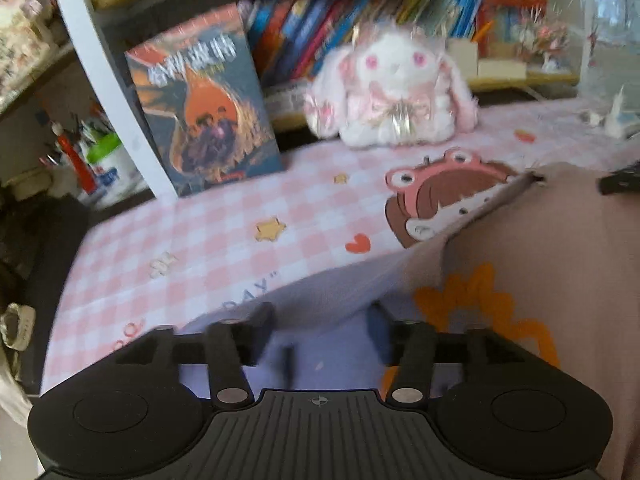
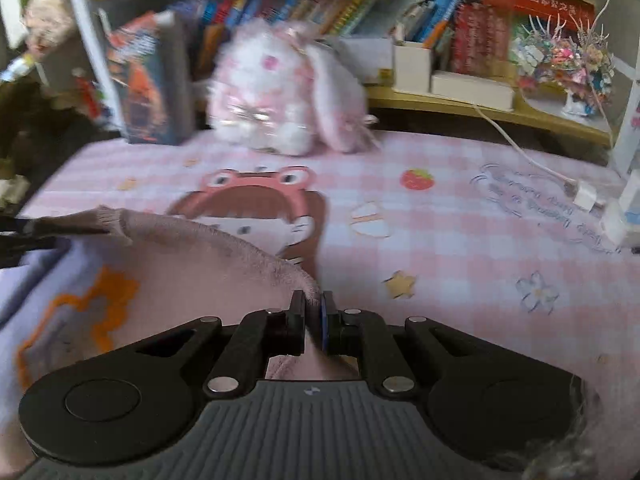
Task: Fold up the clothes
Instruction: 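Grasp the sweater hem with the left gripper and lift it with both grippers, then lay the sweater flat on the table and open both grippers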
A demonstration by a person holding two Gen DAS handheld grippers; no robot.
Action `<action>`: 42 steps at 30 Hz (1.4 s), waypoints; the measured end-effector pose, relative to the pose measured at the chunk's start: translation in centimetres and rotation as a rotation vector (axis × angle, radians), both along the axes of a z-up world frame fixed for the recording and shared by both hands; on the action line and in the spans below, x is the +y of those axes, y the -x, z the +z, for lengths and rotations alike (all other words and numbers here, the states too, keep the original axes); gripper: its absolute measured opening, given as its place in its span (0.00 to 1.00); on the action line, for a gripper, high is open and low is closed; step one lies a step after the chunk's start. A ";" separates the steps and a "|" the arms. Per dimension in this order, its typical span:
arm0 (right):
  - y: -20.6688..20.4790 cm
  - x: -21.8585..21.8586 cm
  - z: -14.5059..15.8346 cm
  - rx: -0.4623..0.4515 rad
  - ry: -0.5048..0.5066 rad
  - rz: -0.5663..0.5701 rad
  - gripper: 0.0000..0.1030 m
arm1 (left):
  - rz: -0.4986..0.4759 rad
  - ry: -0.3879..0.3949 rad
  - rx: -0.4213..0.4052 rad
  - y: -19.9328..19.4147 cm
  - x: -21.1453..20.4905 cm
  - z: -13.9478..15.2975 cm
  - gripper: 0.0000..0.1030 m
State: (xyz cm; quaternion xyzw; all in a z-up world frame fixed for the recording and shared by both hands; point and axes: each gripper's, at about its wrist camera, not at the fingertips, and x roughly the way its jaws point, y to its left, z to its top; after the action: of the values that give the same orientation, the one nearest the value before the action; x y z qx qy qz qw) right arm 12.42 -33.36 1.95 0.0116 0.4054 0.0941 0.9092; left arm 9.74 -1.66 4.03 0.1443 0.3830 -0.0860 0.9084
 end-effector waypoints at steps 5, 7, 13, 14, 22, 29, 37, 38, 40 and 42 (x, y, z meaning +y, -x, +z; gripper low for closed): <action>-4.1 -1.5 -1.0 0.003 0.081 -0.065 0.07 | 0.068 0.028 -0.049 1.7 2.6 1.2 0.63; -5.4 -1.8 -1.5 0.000 0.121 -0.080 0.07 | 0.096 0.030 -0.052 2.6 3.4 1.0 0.63; -8.0 -1.2 -3.3 -0.021 0.262 -0.103 0.16 | 0.087 -0.005 -0.027 5.2 3.0 -1.2 0.65; -7.9 -1.1 -3.4 -0.040 0.285 -0.117 0.26 | 0.078 -0.024 -0.021 5.4 2.8 -1.5 0.66; -1.5 -0.5 -0.5 -0.114 0.195 -0.131 0.47 | 0.130 -0.037 -0.017 5.4 5.3 -2.5 0.68; 7.7 3.6 -0.3 0.066 -0.016 -0.058 0.49 | 0.130 0.006 0.009 3.2 8.8 -3.9 0.74; 13.5 8.8 -2.2 0.207 -0.028 -0.111 0.49 | 0.119 0.082 0.016 0.5 12.1 -4.9 0.74; 13.8 9.3 -2.4 0.217 -0.022 -0.118 0.49 | 0.115 0.103 0.021 0.1 12.5 -5.0 0.74; 14.4 10.3 -2.9 0.232 0.002 -0.130 0.47 | 0.103 0.130 0.033 -0.4 12.9 -5.4 0.74; 14.8 11.0 -3.1 0.227 0.039 -0.138 0.37 | 0.086 0.167 0.047 -0.8 13.1 -5.8 0.71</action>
State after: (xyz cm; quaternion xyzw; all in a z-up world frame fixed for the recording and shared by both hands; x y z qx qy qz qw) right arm -2.38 -22.34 -1.13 0.0325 0.5057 0.0217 0.8618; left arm 10.52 11.42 -1.77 0.0497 0.4014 -0.0819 0.9109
